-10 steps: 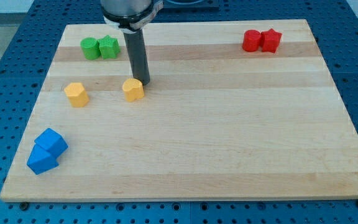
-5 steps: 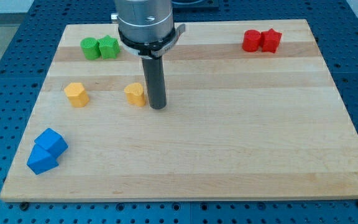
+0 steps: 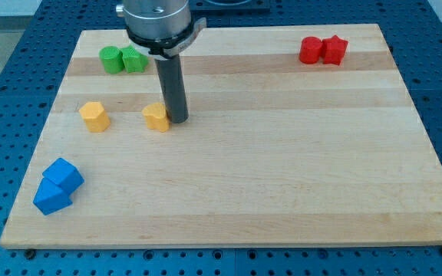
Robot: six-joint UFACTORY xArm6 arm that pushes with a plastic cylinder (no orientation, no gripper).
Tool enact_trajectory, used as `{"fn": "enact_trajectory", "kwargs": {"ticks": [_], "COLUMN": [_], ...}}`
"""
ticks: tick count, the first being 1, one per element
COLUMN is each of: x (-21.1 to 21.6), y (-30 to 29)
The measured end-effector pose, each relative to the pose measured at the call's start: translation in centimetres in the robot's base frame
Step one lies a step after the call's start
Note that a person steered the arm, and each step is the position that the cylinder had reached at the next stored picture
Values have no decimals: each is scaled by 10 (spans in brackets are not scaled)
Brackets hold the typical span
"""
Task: Place the yellow heart towards the bottom right side of the yellow hexagon
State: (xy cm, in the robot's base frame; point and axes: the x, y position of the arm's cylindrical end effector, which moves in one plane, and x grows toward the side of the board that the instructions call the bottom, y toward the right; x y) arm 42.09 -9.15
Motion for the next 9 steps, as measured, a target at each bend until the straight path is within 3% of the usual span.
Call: {"fn": "enact_trajectory", "kwargs": {"ticks": [7, 8, 9], "x": [0, 1, 1], "y": [-64, -33, 42]}}
